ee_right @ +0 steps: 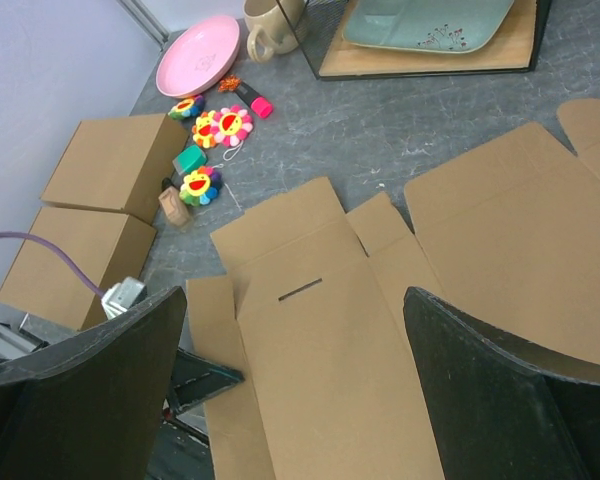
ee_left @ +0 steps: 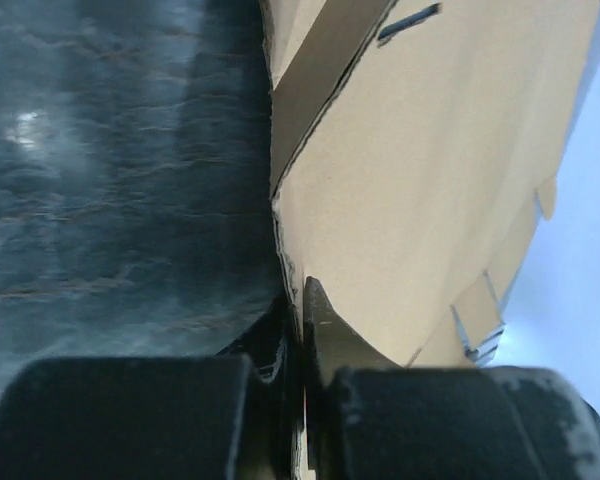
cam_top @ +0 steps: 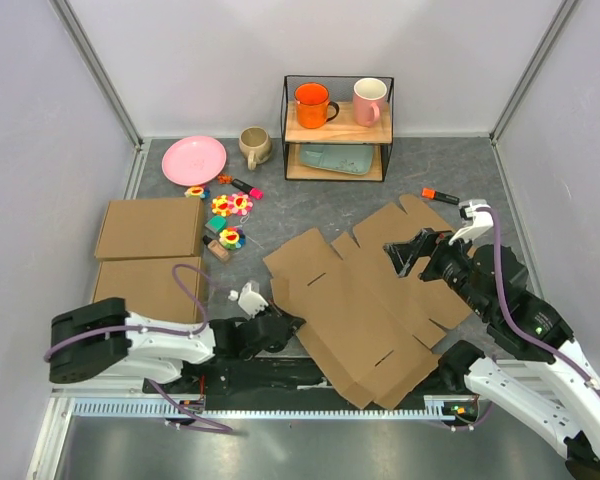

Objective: Fold the paper box

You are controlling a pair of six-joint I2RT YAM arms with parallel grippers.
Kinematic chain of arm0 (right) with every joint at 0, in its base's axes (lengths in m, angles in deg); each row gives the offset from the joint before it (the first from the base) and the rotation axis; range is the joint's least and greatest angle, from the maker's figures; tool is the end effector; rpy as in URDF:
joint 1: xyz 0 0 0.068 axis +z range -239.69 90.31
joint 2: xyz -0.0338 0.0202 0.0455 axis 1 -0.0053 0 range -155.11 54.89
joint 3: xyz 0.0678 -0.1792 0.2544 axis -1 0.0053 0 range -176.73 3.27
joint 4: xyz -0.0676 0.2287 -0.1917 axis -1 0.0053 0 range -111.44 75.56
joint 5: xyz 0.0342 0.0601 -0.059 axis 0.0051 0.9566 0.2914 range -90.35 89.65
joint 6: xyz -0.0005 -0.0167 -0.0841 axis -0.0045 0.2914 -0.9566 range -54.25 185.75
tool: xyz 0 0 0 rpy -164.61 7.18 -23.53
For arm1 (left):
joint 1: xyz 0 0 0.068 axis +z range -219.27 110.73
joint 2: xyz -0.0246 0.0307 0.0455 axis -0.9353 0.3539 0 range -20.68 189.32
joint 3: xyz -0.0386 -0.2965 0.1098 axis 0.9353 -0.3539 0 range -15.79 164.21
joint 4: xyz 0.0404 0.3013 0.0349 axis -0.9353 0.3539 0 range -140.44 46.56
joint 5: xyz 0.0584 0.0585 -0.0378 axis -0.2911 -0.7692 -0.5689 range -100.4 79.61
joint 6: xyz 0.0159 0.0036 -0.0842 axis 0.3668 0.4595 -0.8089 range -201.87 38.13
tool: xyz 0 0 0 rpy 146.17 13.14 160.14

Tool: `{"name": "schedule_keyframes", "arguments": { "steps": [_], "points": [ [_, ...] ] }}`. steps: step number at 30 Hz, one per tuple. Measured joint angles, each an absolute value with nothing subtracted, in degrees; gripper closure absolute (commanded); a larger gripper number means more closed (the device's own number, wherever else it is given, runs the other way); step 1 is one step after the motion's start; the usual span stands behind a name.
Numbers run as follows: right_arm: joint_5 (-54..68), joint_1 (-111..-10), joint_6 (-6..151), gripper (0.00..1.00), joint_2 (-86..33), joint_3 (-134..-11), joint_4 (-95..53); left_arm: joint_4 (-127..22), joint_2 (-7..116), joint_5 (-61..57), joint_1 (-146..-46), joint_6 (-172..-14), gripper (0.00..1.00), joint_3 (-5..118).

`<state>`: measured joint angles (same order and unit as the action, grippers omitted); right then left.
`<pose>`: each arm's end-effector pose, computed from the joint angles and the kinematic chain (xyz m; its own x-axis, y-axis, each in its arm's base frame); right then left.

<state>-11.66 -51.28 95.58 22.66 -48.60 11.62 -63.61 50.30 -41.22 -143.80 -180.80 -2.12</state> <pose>0.1314 0.0853 0.3996 -0.3864 0.3161 -0.8665 -0.3084 0.8411 0.4443 0.0978 -0.2080 0.0974 -0.6919 -0.6806 -0.2411 -0.2967 0.5724 -0.7644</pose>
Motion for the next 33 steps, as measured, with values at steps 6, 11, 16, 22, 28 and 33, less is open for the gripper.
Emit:
{"name": "schedule_keyframes", "arguments": {
  "steps": [6,11,16,22,28,33],
  "points": [
    [-11.81,-51.28,94.53,0.02,21.59,-51.6,13.67,-48.75,34.04,-41.64,-143.03,-161.53,0.98,8.22],
    [-12.21,-51.28,91.01,0.02,18.21,-62.92,14.55,-37.62,25.21,-35.37,-138.62,-134.36,0.98,32.17],
    [-12.23,-51.28,88.41,0.02,17.94,-68.69,14.24,-27.77,30.91,-22.91,-129.39,-116.94,0.98,57.39],
    [-11.38,-51.28,87.53,0.02,18.03,-69.28,14.4,-19.18,34.74,3.52,-111.82,-109.33,0.98,62.57],
    [-9.47,-51.28,87.12,0.02,18.42,-68.19,14.59,-19.96,41.84,27.01,-103.67,-106.78,0.98,60.04],
    [-8.73,-51.28,86.73,0.02,18.38,-67.25,14.94,-21.32,43.98,37.15,-103.54,-107.69,0.98,59.67]
  ]
}}
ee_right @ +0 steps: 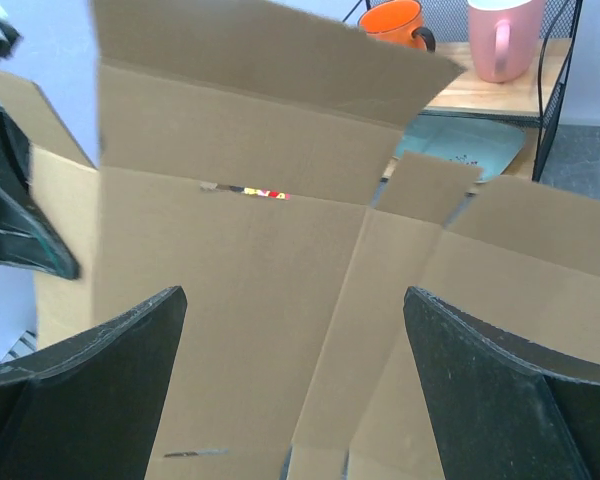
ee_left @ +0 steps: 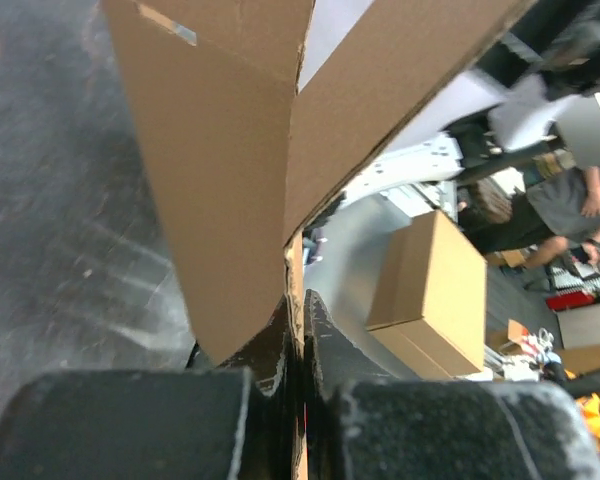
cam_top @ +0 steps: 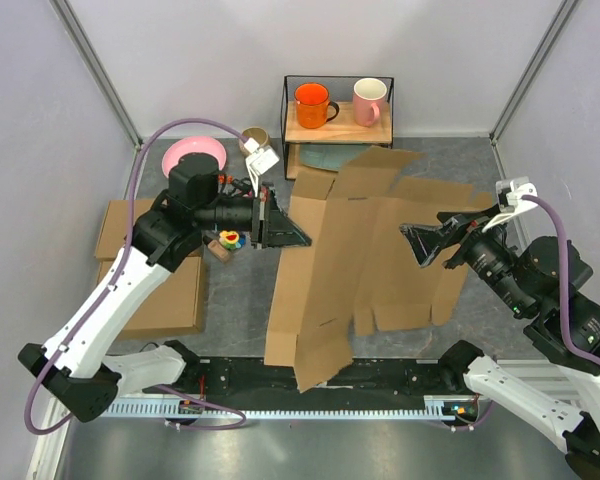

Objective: Fold the paper box

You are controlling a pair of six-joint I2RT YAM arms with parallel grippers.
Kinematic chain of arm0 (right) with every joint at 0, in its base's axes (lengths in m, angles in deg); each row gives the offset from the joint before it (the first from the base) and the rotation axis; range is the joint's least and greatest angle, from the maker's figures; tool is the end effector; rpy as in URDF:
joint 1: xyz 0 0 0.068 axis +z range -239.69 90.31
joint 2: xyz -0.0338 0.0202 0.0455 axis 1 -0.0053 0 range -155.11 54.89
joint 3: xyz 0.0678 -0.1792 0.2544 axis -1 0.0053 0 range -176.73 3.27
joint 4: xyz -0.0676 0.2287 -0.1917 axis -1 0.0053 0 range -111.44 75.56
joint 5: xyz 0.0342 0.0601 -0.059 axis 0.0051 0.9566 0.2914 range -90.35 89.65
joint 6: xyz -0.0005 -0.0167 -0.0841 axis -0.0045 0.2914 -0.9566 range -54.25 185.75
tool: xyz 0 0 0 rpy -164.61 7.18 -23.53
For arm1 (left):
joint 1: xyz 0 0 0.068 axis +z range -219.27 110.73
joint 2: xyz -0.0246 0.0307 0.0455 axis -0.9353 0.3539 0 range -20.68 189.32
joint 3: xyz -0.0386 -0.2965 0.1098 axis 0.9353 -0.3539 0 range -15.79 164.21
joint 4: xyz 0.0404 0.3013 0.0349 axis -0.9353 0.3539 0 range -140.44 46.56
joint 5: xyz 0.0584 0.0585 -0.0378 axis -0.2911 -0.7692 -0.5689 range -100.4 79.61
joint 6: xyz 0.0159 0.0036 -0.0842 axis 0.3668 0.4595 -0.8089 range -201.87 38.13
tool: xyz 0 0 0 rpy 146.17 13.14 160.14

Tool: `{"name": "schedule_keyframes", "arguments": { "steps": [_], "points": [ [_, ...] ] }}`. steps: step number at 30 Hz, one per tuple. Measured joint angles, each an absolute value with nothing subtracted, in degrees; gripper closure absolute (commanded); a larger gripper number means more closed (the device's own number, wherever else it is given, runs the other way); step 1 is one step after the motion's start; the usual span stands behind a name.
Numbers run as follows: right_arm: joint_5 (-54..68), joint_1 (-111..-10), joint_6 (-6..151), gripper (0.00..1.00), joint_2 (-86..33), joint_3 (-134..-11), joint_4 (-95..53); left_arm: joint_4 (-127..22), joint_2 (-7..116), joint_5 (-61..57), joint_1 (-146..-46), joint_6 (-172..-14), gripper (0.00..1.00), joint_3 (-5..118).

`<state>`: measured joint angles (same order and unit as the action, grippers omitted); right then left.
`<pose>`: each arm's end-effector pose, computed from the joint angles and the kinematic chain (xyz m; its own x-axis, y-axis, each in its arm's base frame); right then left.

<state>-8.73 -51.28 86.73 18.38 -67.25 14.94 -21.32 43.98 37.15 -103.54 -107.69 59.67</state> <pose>0.1065 0.0705 0.5054 -0.2094 0.2860 -0.9351 -0.4558 0.8175 0.3521 0.2010 -0.2044 0.4689 -0.6515 0.0881 -0.7535 0.7500 0.2242 -0.6222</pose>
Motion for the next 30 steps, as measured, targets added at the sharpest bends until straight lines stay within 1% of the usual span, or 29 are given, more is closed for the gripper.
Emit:
{"name": "schedule_keyframes", "arguments": {
  "steps": [2,6,10,12,14,18,20,23,24,25,26,27,28,30],
  "points": [
    [-8.6,-51.28,86.51,0.02,18.4,-67.25,15.16,-22.19,44.9,39.93,-103.82,-109.07,0.98,62.46],
    [-8.56,-51.28,86.29,0.02,18.4,-67.42,15.55,-24.57,48.66,42.68,-106.64,-112.09,0.98,73.09],
    [-7.59,-51.28,86.07,0.02,17.75,-71.92,17.54,-25.3,54.36,43.41,-112.87,-112.68,0.98,86.31],
    [-6.35,-51.28,85.89,0.02,17.72,-75.4,17.67,-24.81,56.48,43.76,-114.84,-112.65,0.98,90.09],
    [-4.73,-51.28,85.81,0.02,18.25,-78.72,17.59,-24.03,57.29,43.76,-115.53,-112.63,0.98,90.94],
    [-2.2,-51.28,85.48,0.02,19.69,-82.83,17.02,-19.61,57.31,43.03,-115.34,-111.58,0.98,88.71],
    [-0.95,-51.28,85.44,0.02,20.04,-83.62,16.65,-17.54,57.25,42.42,-113.9,-110.67,0.98,86.09],
    [0.36,-51.28,85.44,0.02,20.06,-83.27,16.6,-16.25,57.05,42.23,-109.15,-109.75,0.98,80.32],
    [0.84,-51.28,85.44,0.02,20.06,-82.59,16.63,-15.87,57.07,42.09,-106.57,-109.2,0.94,77.31],
    [1.08,-51.28,85.44,0.02,20.06,-82.13,16.71,-15.46,57.4,41.7,-105.11,-108.92,0.86,75.4],
    [1.41,-51.28,85.41,0.02,20.06,-81.37,16.69,-14.98,57.84,40.83,-103.58,-108.24,0.74,73.13],
    [1.59,-51.28,85.39,0.02,20.06,-80.45,16.69,-14.41,58.65,39.52,-102.33,-107.3,0.5,71.23],
    [1.65,-51.28,85.33,0.02,20.09,-79.49,16.76,-14.04,59.78,38.01,-101.66,-106.21,0.41,69.81],
    [1.87,-51.28,85.06,0.02,20.04,-77.69,16.87,-13.21,63.04,35.1,-101.24,-103.78,0.28,68.32]
  ]
}}
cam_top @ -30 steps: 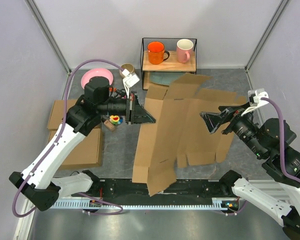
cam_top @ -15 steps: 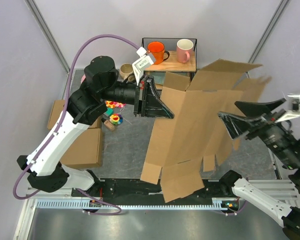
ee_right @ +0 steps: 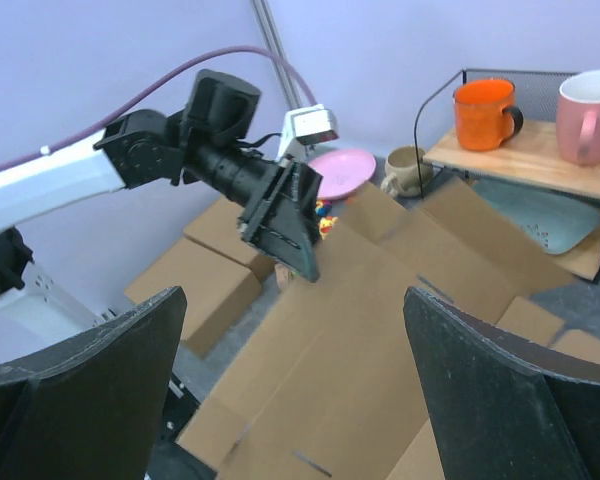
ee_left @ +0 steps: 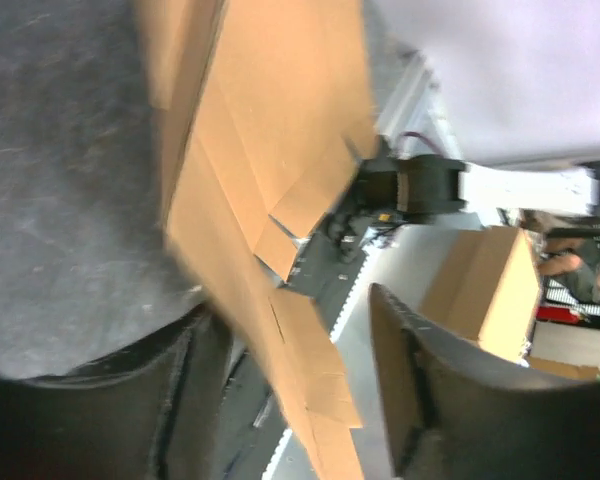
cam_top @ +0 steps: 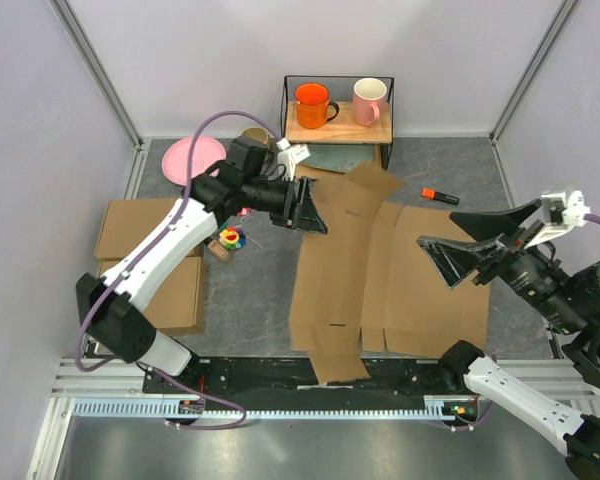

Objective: Fold the paper box

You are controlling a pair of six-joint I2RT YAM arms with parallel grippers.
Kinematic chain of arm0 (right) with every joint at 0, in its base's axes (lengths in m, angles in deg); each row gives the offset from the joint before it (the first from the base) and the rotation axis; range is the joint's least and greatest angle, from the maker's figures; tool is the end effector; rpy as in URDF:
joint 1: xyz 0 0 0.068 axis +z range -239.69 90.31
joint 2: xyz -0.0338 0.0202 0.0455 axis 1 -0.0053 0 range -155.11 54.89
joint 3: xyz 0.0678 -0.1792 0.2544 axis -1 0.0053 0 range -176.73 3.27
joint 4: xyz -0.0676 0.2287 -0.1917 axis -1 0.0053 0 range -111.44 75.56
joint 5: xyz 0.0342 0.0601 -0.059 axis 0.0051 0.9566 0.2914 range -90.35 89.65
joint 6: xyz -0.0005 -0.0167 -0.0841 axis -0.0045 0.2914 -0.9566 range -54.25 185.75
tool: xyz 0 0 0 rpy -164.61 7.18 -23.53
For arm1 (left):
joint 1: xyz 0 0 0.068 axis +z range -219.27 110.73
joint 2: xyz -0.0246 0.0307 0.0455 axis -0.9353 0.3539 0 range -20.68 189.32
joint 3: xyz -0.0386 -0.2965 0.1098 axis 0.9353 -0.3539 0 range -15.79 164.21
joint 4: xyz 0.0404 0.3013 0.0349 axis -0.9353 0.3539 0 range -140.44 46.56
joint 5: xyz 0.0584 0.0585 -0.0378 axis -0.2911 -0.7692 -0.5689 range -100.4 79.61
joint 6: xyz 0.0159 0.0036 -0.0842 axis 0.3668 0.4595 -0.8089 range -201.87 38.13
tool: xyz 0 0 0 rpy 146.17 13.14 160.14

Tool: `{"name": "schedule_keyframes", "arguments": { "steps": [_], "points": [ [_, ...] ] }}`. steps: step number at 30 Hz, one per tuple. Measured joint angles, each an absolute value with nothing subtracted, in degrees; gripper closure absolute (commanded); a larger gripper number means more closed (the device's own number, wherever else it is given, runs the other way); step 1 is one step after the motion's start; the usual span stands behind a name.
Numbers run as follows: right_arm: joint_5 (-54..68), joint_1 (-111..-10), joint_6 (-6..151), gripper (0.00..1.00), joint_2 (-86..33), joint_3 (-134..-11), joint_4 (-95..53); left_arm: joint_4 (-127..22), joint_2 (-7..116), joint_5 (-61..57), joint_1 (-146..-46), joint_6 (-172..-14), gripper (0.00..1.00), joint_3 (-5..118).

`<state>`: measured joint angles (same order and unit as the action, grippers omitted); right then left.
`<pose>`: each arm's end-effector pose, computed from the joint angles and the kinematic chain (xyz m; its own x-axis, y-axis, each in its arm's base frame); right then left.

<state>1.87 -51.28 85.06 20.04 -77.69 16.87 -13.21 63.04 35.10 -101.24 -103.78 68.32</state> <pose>0.0548 0.0472 0.5635 -0.1149 0.3306 -0.9367 -0.6495 0.6885 0.3227 0.2932 -0.2465 0.4085 -0.7911 0.1854 -0.5829 0.6038 0.3897 -0.6954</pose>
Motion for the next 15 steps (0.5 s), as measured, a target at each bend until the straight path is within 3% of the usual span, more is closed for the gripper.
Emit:
{"name": "schedule_keyframes", "arguments": {
  "steps": [2,6,10,15],
  "points": [
    [1.96,-51.28,84.74,0.02,20.04,-76.43,17.08,-12.62,66.45,31.19,-101.22,-102.29,0.22,68.19],
    [1.96,-51.28,84.08,0.02,19.93,-75.23,17.22,-12.79,69.88,19.34,-100.61,-101.53,0.01,67.6],
    [1.74,-51.28,83.93,0.02,20.09,-73.89,16.6,-19.37,61.9,5.68,-99.71,-104.35,0.01,58.97],
    [1.04,-51.28,84.39,0.02,21.09,-68.08,15.03,-26.41,37.27,-7.56,-100.87,-118.36,0.0,38.12]
  ]
}}
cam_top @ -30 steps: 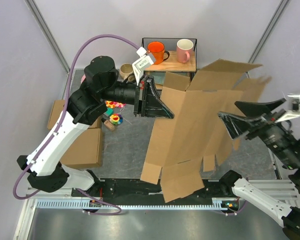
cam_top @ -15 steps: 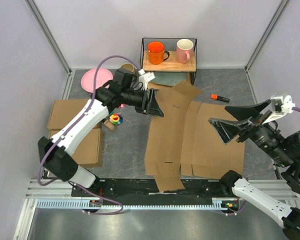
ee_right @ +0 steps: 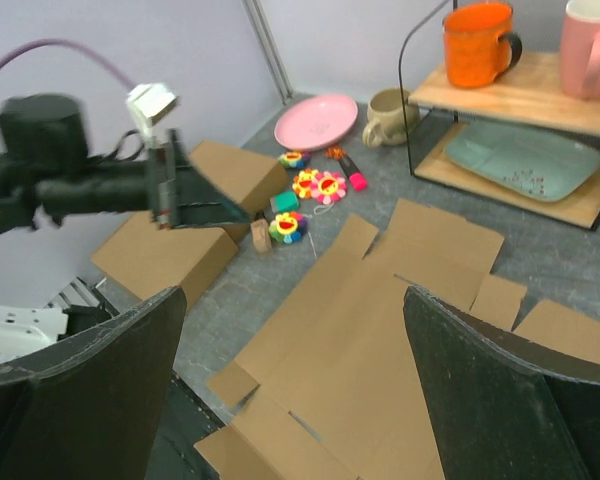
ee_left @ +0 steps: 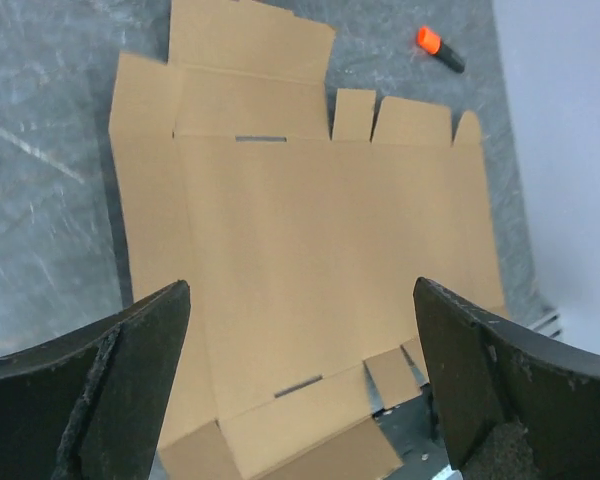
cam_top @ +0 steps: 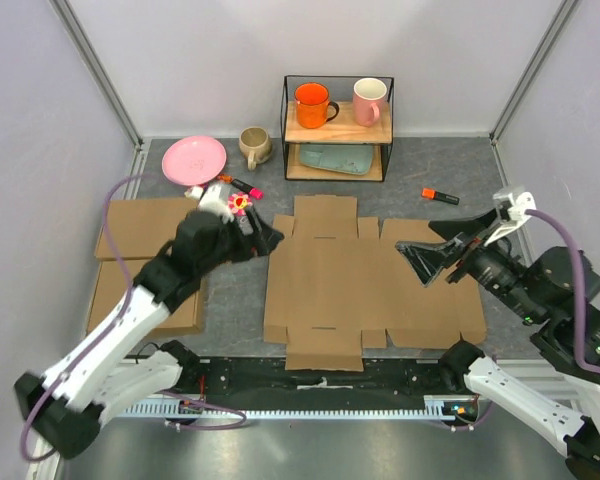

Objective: Fold the paper box

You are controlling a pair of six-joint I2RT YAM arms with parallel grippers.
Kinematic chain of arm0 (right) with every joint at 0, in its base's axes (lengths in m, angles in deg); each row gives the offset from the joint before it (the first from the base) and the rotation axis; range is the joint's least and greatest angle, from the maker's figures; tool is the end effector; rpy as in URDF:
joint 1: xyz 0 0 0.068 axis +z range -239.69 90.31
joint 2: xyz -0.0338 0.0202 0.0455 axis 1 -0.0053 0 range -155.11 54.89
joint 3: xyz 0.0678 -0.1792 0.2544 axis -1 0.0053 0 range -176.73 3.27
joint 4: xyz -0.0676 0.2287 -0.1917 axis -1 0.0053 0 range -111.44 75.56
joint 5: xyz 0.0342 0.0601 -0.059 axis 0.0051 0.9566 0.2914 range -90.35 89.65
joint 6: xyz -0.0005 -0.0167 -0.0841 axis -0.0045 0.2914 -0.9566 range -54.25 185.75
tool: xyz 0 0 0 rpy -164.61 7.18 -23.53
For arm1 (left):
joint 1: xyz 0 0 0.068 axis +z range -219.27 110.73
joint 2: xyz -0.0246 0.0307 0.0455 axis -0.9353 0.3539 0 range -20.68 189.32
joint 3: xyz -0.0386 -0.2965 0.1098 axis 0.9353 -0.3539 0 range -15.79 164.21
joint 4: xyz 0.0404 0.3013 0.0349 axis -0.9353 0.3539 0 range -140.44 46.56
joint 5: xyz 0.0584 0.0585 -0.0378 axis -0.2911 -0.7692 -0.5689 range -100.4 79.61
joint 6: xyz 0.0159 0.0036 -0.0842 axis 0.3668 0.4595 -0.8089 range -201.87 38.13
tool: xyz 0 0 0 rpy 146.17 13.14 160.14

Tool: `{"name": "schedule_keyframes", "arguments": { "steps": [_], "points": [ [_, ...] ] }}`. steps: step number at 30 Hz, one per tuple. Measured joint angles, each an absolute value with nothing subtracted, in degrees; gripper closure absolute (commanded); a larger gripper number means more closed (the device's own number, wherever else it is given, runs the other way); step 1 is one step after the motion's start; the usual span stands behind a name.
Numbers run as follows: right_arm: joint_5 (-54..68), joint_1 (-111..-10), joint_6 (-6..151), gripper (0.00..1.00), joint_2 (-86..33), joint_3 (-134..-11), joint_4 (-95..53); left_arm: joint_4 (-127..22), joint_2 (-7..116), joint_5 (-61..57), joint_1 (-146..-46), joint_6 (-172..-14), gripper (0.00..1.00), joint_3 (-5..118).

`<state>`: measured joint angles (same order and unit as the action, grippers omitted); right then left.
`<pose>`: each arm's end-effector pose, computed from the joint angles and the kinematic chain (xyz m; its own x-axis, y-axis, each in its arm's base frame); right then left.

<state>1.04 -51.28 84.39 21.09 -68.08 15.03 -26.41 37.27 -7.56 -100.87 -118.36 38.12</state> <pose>0.0820 0.0674 0.5149 -0.1906 0.2567 -0.9475 -0.6113 0.7242 0.3191 0.2386 -0.1511 0.3460 -0.6555 -0.2941 -0.6956 0.2123 0.8121 -0.5435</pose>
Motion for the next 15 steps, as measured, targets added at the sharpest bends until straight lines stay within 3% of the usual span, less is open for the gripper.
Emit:
{"name": "schedule_keyframes", "arguments": {
  "steps": [2,7,11,15],
  "points": [
    [1.06,-51.28,84.87,0.02,21.09,-65.89,14.48,-27.98,29.53,-13.01,-104.43,-124.28,0.0,31.34],
    [1.41,-51.28,86.29,0.02,20.46,-61.87,12.41,-24.92,17.23,-28.53,-124.19,-144.28,0.01,17.99],
    [1.65,-51.28,87.91,0.02,19.98,-58.99,10.4,-18.74,17.67,-38.1,-140.52,-164.91,0.01,11.32],
    [2.28,-51.28,89.59,0.02,19.91,-56.95,9.26,-13.25,25.51,-44.66,-151.8,-181.68,0.0,9.7]
  ]
}}
